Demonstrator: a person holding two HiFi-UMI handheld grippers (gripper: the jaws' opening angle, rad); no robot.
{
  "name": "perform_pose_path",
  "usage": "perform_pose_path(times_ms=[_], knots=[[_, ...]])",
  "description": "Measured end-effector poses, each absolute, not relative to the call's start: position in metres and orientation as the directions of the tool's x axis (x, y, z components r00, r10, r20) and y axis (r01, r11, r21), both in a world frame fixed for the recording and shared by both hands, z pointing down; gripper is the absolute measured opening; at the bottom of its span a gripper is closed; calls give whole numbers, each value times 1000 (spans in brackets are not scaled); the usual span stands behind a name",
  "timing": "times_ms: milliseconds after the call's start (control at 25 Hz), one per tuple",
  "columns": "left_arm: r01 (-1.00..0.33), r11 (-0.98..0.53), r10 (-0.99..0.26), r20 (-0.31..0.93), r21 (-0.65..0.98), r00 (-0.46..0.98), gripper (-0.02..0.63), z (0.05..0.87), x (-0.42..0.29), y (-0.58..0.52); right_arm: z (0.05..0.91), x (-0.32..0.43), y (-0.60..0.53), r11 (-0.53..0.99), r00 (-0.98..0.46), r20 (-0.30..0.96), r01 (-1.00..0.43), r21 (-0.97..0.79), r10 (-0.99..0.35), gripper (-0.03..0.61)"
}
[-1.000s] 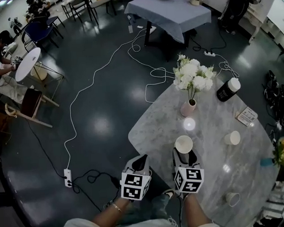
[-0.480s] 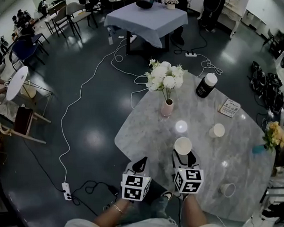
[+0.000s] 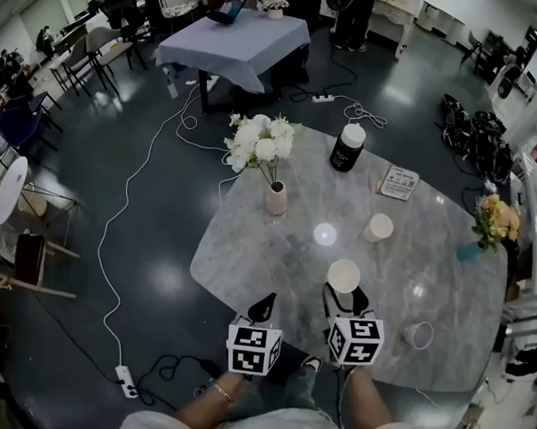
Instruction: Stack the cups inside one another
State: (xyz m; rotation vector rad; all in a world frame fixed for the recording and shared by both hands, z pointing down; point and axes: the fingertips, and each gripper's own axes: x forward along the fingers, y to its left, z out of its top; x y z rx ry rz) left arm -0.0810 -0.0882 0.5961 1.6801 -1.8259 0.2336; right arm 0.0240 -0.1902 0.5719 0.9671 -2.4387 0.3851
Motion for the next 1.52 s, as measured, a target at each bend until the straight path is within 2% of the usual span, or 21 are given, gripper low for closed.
perform_pose_path(times_ms=[760, 1520], knots=[[-959, -58, -839, 507, 278, 198, -3, 569, 9, -134, 549, 129, -192, 548, -507, 508, -833, -80, -697, 236], [-923, -279, -795, 475, 264, 376, -5, 551, 107, -172, 532, 234, -196, 352, -351, 481, -931, -93, -803, 236]])
